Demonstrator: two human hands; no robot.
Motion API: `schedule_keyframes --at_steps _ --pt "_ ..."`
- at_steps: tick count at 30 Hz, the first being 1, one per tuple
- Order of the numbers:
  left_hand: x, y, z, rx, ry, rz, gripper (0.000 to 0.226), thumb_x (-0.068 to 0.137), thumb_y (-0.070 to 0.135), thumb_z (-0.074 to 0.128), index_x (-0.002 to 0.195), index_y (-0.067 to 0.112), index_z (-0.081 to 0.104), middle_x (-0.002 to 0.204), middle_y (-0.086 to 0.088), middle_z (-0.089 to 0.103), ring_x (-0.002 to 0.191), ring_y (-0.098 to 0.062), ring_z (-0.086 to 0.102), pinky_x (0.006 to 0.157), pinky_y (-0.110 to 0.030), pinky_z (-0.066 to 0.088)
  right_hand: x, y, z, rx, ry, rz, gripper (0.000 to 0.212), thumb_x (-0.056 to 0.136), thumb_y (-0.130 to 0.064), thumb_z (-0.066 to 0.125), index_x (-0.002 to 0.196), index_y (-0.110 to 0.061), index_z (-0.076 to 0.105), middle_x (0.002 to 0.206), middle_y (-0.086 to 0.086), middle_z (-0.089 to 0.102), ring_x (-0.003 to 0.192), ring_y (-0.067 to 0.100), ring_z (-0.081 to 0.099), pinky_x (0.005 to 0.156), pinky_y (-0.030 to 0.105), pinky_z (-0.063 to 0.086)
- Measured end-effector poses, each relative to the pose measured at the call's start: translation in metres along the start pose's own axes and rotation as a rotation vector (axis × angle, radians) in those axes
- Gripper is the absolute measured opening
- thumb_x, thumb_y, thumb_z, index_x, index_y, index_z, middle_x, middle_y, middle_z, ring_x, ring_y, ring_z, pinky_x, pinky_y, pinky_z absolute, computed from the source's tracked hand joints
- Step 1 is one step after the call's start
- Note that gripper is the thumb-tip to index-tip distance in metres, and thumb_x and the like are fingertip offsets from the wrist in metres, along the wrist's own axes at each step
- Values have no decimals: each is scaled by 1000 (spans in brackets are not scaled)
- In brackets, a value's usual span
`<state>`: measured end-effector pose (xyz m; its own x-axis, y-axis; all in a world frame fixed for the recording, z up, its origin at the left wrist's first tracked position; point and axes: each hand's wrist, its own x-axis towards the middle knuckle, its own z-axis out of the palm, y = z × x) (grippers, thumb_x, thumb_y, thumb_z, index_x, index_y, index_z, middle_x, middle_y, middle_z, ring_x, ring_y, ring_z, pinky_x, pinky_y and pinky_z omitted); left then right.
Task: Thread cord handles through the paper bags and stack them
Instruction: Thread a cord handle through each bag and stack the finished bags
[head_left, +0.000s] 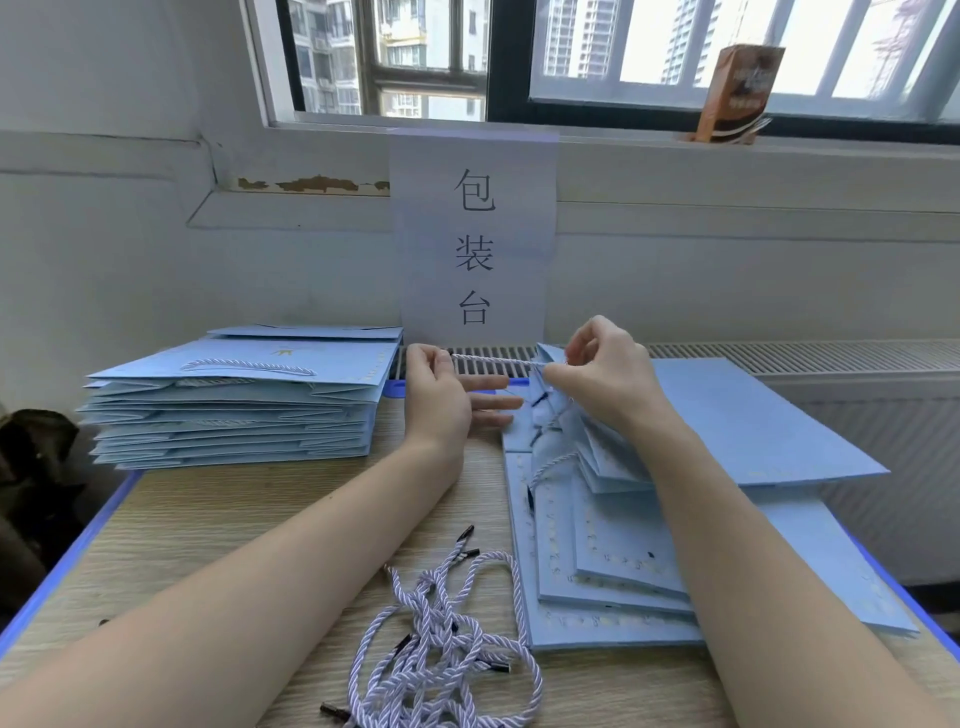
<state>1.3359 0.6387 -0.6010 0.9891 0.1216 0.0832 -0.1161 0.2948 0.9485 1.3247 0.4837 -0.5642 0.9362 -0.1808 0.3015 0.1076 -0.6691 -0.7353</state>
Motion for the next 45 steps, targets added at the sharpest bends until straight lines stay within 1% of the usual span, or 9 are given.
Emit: schedule_keyframes --at_steps 4,12,19,23,27,29,32,36,45 --pt "2 -4 2 124 -68 23 16 109 17 31 97 11 39 84 -26 70 52 -33 66 48 -35 56 5 9 -3 -99 -273 106 26 82 -17 68 104 -16 55 94 1 62 82 17 57 64 29 43" --pt "5 -8 1 268 -125 22 10 101 7 50 93 3 54 87 -23 67 56 -23 66 52 -25 53 8 14 -19 89 -128 172 9 91 -5 54 95 -13 56 72 5 67 50 17 50 42 20 33" --pt "4 -11 -1 398 -207 73 4 88 0 66 90 -1 63 85 -15 66 63 -18 69 59 -22 53 8 12 -36 317 -108 351 6 97 -6 54 92 -9 57 62 4 39 46 16 32 49 26 24" --pt "2 -10 -1 491 -305 149 15 86 6 70 95 16 64 99 -10 64 63 -13 62 57 -26 49 7 16 -36 253 -76 319 4 94 -7 59 91 -6 61 62 4 40 51 19 36 52 27 27" --pt "-5 -13 5 712 -424 389 29 89 29 73 116 28 64 125 8 47 99 -3 49 84 -6 37 6 16 -32 283 -108 330 7 90 -5 59 93 -2 65 58 3 41 48 17 38 54 30 27" --pt "-7 -17 8 919 -469 536 53 89 48 68 136 30 52 147 12 37 134 -9 28 106 -16 21 4 11 -32 366 -118 331 6 91 -5 61 89 -1 64 62 4 42 49 17 39 52 29 28" --pt "-8 -23 11 1193 -567 582 78 89 67 51 154 30 28 164 14 16 150 -7 3 119 -37 7 1 4 -33 552 -172 318 7 92 -3 62 85 -2 64 62 3 45 46 16 38 48 26 32" --pt "-1 -25 10 1176 -531 399 88 84 73 51 154 24 29 162 9 25 149 -17 17 119 -48 21 -3 3 -35 711 -246 349 14 93 -4 60 79 -7 62 62 1 43 51 14 40 62 32 44" --pt "-5 -20 12 1184 -431 325 72 89 62 56 146 23 38 152 10 38 137 -17 27 108 -37 29 -2 10 -42 1308 -221 465 17 87 1 42 83 -13 50 54 -4 32 46 12 33 81 35 43"
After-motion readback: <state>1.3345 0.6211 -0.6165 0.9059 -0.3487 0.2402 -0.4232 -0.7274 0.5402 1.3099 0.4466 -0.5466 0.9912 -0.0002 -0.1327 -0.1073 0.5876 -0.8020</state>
